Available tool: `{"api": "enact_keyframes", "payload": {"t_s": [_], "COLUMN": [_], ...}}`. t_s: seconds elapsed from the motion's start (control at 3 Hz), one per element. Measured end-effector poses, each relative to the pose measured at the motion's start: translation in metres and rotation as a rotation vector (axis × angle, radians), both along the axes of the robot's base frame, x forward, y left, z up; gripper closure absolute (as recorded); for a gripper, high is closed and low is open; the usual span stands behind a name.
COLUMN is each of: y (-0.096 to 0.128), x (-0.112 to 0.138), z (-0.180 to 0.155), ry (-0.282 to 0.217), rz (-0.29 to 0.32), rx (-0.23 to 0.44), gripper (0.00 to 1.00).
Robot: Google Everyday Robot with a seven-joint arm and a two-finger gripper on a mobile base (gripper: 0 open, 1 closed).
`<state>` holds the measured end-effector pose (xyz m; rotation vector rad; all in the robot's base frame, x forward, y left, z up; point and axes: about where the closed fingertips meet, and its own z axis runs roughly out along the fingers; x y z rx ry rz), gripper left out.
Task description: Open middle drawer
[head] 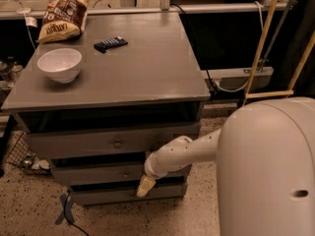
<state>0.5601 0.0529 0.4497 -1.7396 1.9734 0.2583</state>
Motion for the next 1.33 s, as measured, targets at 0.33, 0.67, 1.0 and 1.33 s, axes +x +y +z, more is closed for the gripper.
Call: {"api": "enact_keyframes", "payload": {"t_s": [0.33, 0.67, 1.0, 1.33], "y": [0.01, 0.019, 0.024, 0.023], "x": [0.009, 0.014, 0.013, 0.005], "z": [-0.013, -0.026, -0.037, -0.041], "ry": [0.008, 0.029, 0.055, 0.076], "rz": [-0.002, 0.005, 0.013, 0.024], "rx": [0.015, 0.035, 0.051, 0.057], "gripper": [0.05, 0.21, 0.44, 0.67]}}
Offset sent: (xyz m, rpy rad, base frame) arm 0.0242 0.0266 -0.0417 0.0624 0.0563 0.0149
